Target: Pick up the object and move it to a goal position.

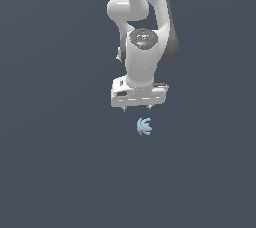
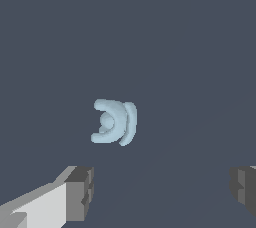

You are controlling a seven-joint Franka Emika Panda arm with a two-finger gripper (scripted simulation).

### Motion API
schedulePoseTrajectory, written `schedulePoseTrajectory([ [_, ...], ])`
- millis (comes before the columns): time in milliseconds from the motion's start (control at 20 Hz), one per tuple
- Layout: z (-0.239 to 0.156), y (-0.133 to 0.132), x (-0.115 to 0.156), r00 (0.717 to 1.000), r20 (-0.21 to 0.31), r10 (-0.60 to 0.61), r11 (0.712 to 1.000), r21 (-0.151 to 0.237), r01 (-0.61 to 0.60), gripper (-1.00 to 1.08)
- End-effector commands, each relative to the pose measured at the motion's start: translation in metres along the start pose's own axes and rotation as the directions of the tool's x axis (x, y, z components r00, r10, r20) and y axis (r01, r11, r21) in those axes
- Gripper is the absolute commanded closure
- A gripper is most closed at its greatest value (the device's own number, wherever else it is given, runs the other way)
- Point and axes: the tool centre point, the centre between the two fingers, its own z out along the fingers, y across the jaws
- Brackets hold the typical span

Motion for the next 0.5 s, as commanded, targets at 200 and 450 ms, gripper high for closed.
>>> schedulePoseTrajectory([
  [200,0.000,-0.007,0.002,1.000,-0.002,-0.010,1.000,0.002,0.010,-0.92],
  [450,-0.002,-0.024,0.007,0.999,-0.010,-0.039,0.999,0.008,0.039,-0.92],
])
